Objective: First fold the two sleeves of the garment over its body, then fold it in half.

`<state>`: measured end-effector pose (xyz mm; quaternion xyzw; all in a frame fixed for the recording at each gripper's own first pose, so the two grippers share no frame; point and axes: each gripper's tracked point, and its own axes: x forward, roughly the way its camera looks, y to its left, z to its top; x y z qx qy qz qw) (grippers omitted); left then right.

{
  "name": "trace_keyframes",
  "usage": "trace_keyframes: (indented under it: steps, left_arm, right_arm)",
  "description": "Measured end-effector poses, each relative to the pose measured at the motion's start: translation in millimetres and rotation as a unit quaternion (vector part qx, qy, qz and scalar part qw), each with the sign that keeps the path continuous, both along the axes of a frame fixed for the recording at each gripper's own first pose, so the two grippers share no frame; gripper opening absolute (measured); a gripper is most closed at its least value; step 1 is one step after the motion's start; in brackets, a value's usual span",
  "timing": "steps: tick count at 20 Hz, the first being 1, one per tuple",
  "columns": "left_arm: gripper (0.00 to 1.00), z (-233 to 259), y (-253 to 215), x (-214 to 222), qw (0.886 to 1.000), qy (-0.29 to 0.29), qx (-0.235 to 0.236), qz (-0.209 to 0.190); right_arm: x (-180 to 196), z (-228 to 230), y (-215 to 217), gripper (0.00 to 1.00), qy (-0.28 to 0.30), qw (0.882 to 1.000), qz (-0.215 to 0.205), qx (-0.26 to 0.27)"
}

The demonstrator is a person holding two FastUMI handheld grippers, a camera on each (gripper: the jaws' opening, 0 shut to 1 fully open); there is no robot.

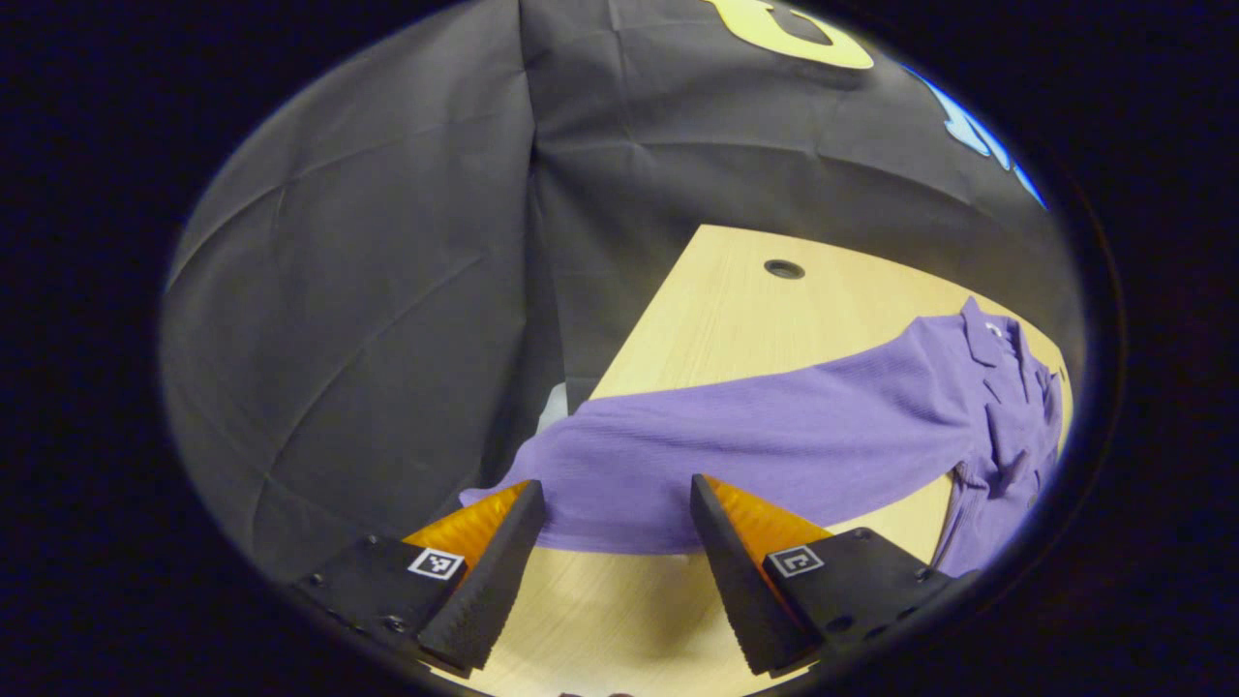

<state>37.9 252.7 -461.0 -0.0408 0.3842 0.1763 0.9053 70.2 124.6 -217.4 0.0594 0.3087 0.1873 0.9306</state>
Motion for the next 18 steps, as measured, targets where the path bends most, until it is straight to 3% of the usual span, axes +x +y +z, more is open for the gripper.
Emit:
trace_keyframes:
  steps: [8, 10, 12, 15, 18]
  left_arm:
    - [0.98, -13, -3, 3, 1.0, 0.015, 0.0, -0.012]
    - [0.95, -15, -9, 4, 1.0, 0.008, -0.02, -0.015]
    - [0.78, -19, -13, 6, 1.0, -0.004, -0.03, -0.005]
    - [0.77, -20, -17, 7, 1.0, 0.001, -0.026, -0.009]
    - [0.49, -18, -23, 11, 0.999, -0.015, -0.033, 0.007]
  right_arm:
    - [1, 8, -47, 0.75, 0.002, 0.999, -0.036, -0.004]
    - [3, 8, -52, 0.75, 0.002, 0.999, -0.037, -0.007]
    - [3, 8, -55, 0.76, 0.004, 0.999, -0.036, -0.008]
    - [2, 6, -62, 0.76, 0.007, 0.999, -0.037, -0.01]
    - [2, 7, -68, 0.76, 0.008, 0.999, -0.039, -0.012]
